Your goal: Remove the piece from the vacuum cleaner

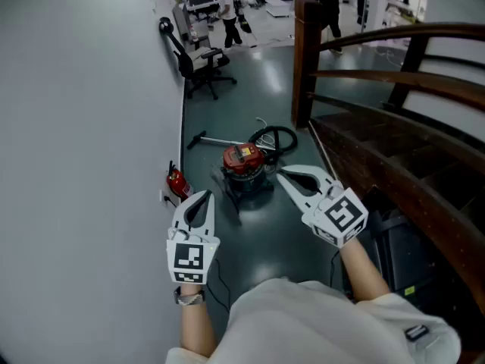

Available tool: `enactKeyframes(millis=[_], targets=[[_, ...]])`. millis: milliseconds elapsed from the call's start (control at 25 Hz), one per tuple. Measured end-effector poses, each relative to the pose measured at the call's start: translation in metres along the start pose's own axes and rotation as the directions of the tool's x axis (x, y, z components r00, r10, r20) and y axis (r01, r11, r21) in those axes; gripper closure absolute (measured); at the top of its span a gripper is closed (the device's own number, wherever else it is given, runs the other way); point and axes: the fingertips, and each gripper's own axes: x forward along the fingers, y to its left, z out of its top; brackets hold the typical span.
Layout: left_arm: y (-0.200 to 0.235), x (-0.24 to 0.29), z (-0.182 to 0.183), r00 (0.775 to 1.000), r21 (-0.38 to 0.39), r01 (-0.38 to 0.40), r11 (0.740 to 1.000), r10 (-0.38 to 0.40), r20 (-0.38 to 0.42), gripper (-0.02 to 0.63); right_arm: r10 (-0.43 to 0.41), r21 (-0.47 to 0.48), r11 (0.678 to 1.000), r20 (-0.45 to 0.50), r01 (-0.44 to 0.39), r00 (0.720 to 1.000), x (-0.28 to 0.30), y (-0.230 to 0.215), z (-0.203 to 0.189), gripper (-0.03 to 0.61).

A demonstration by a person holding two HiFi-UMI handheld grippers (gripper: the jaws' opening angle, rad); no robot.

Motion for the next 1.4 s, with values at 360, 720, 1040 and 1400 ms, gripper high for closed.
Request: enactKeyframes(millis=[360, 720, 1040, 1400], targets=[[-0.011, 0.006, 0.006, 1.000, -0.009, -0.013, 1.000, 0.013, 0.000, 0.615, -0.010, 0.020, 1.000, 0.025, 0.010, 1.000, -0.010, -0.010, 0.001, 0.549], [-0.032, 0.019, -0.002, 0.999, -0.014, -0.030, 0.999, 0.029, -0.034, 0.615, 0.030, 0.044, 0.999, 0.029, -0.031, 0.999, -0.022, -0.031, -0.015, 0.548], [-0.033, 0.037, -0.004, 0.996, -0.032, -0.064, 0.997, 0.062, -0.058, 0.615, 0.079, 0.072, 0.994, 0.016, -0.080, 0.997, -0.014, -0.051, -0.029, 0.549], [-0.012, 0.080, -0.017, 0.997, -0.048, -0.046, 0.998, 0.043, -0.063, 0.615, 0.108, 0.045, 0.993, -0.003, -0.108, 0.994, 0.033, -0.068, -0.044, 0.551]])
